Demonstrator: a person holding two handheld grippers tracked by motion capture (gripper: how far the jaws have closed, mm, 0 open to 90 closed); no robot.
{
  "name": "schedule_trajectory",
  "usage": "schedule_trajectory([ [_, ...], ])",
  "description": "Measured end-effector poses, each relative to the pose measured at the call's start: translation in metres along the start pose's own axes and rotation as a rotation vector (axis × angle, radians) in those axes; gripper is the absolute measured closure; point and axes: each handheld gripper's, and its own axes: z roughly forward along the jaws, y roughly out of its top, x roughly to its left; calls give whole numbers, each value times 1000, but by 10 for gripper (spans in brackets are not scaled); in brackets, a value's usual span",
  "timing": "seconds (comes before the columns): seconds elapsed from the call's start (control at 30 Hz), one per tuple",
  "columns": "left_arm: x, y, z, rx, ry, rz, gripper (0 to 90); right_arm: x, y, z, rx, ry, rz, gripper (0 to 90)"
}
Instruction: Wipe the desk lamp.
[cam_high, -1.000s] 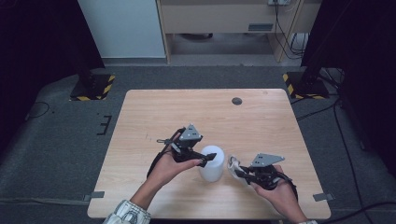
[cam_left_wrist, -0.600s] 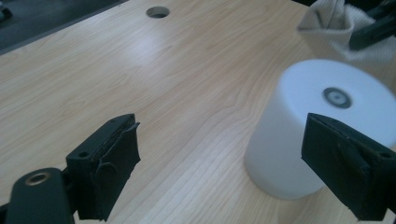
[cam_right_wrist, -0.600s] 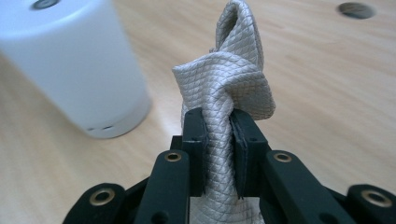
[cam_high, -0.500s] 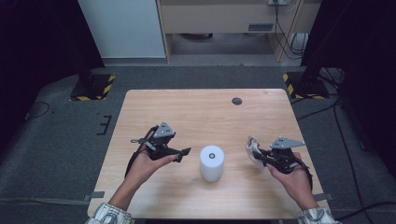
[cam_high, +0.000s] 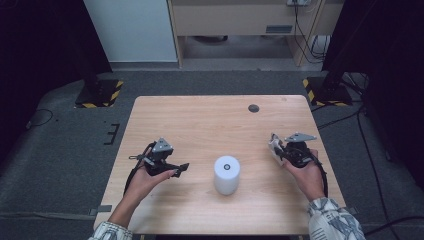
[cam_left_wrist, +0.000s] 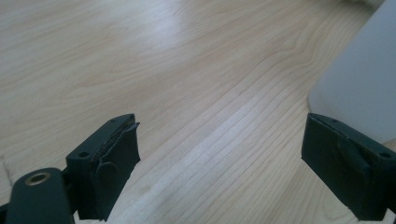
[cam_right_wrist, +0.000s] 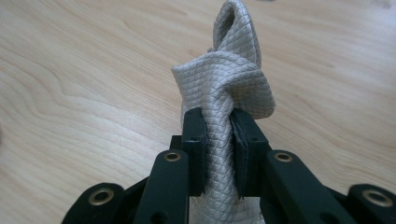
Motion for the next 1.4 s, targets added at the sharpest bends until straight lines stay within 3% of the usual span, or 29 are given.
schedule_trajectory([
  [0.1,7,-13,2,1,22,-28,108,4,-2,19,56,-12,2,763],
  [0.23,13,-17,0,-4,34,-30,108,10,-2,30,84,-12,8,729],
  [0.33,15,-18,-1,-11,37,-40,109,11,-2,32,91,-7,3,730],
  [0.47,16,-19,-1,-6,47,-29,109,13,-2,37,99,12,33,723],
  [0.57,16,-21,-1,-6,53,-38,109,12,-2,38,100,16,45,671],
  [0.63,18,-24,-1,-11,71,-48,111,12,-1,38,90,4,48,615],
  [0.7,21,-28,0,-2,80,-57,110,13,0,36,71,17,60,527],
  [0.77,23,-30,1,4,85,-62,110,14,1,36,72,23,63,495],
  [0.83,25,-32,0,12,92,-68,110,18,1,36,79,13,41,380],
  [0.93,25,-33,-1,8,97,-69,110,20,2,35,72,24,40,330],
  [0.97,25,-33,-2,11,102,-67,110,21,3,33,59,14,41,275],
  [1.17,26,-38,-2,37,143,-50,107,22,8,20,-1,11,63,199],
  [1.4,32,-46,-5,51,182,-84,69,13,7,-6,-59,-12,101,121],
])
